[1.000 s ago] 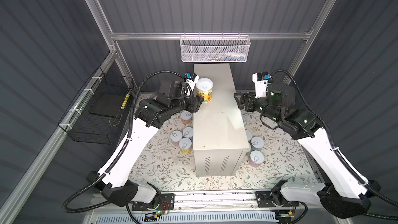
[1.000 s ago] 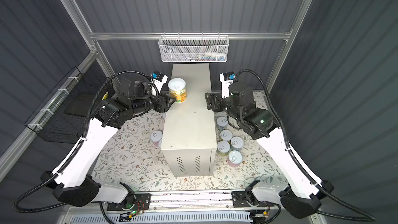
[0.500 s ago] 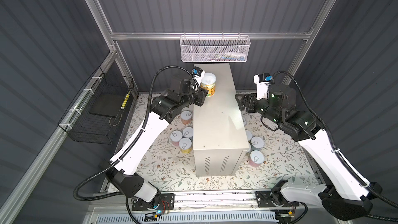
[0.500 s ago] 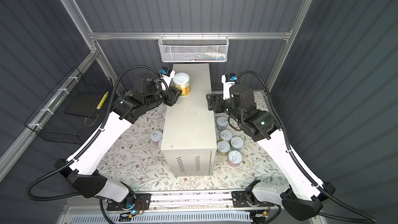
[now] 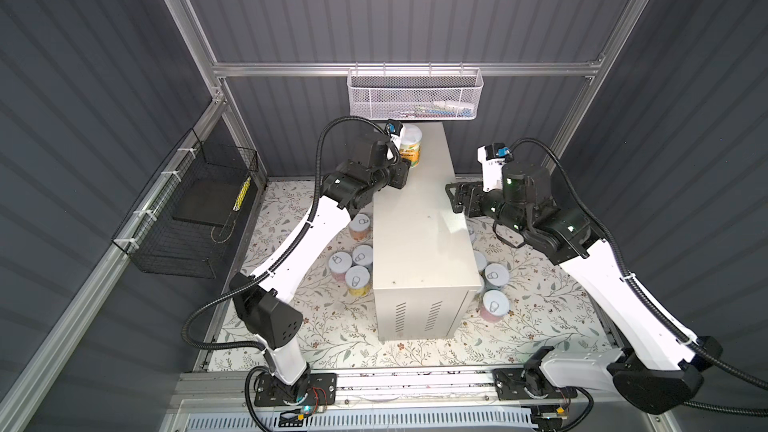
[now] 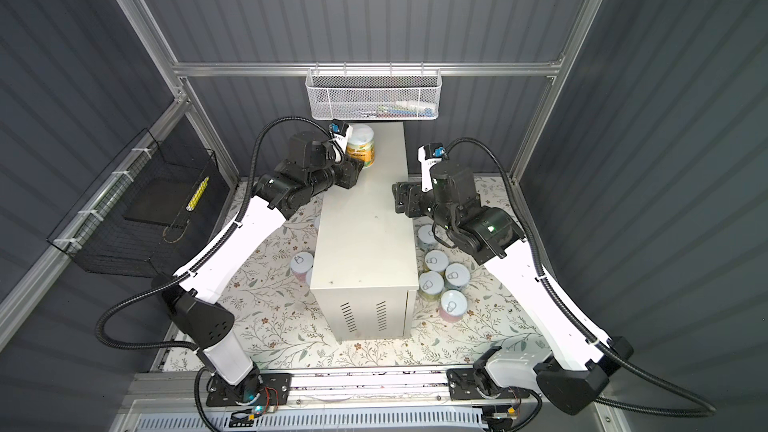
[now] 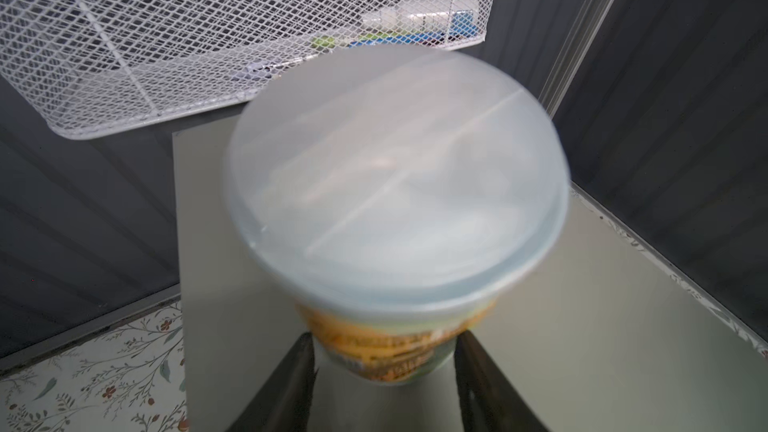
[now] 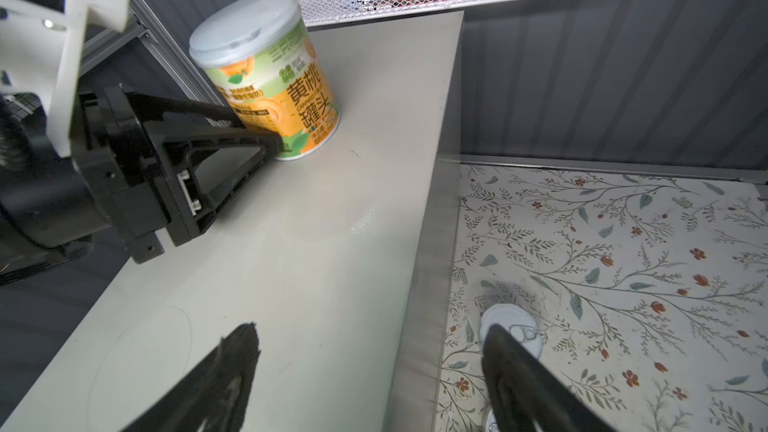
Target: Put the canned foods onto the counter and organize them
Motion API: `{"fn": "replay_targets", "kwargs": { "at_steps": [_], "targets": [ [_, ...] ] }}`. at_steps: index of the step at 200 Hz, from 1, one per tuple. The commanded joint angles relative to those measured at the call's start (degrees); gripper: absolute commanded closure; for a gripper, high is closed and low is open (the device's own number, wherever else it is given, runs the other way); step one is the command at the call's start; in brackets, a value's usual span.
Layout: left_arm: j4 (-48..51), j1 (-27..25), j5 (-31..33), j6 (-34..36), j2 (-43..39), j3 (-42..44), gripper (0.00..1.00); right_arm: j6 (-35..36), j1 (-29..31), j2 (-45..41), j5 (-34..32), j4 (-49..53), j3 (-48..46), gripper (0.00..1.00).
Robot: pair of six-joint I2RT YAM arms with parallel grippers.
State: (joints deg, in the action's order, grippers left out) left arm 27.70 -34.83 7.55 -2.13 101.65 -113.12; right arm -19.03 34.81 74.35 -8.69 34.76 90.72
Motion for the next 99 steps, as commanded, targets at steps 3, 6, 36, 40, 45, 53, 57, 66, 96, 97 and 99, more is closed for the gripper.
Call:
{"fn": "replay_targets", "kwargs": {
  "at_steps": [3,6,36,40,45,53,57,66,96,97,99],
  "targets": [
    [-2.93,1.31,1.27,-1.48,3.25,-5.36,0.45,0.92,-0.79,1.25,1.46,-0.94,3.02,0.14],
    [-3.23,1.45,1.37,-1.75,3.54,-5.53,0.44,0.92,-0.81,1.36,1.63,-0.98,3.12,0.14],
    [-6.58,2.78,2.02,-3.70,6.31,-7.16,0.38,0.97,-1.33,2.07,2.03,-1.32,3.27,0.14],
    [-6.25,3.01,2.06,-3.99,6.98,-8.10,0.38,0.92,-1.62,2.18,2.08,-1.44,3.32,0.14],
    [-5.60,3.29,2.07,-4.26,7.94,-9.41,0.38,0.92,-2.13,2.45,2.42,-1.69,3.67,0.14],
    [-4.44,3.77,1.83,-4.92,9.38,-11.67,0.37,1.03,-2.68,3.04,2.98,-1.74,4.28,0.14],
    [-4.13,3.99,1.71,-5.21,10.04,-12.62,0.37,1.09,-2.88,3.25,3.12,-1.84,4.49,0.14],
    [-3.95,4.46,1.25,-5.50,11.15,-14.11,0.36,1.38,-3.59,4.15,3.51,-2.06,5.10,0.14],
    [-3.46,5.46,1.19,-6.09,14.04,-17.66,0.35,1.10,-5.43,7.11,5.65,-2.77,6.58,0.15],
    [-3.45,5.51,1.17,-6.11,14.08,-17.75,0.35,1.01,-5.44,7.16,5.76,-2.77,6.58,0.15],
    [-3.38,5.59,1.09,-6.13,14.21,-17.90,0.35,1.01,-5.49,7.27,5.85,-2.84,6.62,0.15]
  ]
}}
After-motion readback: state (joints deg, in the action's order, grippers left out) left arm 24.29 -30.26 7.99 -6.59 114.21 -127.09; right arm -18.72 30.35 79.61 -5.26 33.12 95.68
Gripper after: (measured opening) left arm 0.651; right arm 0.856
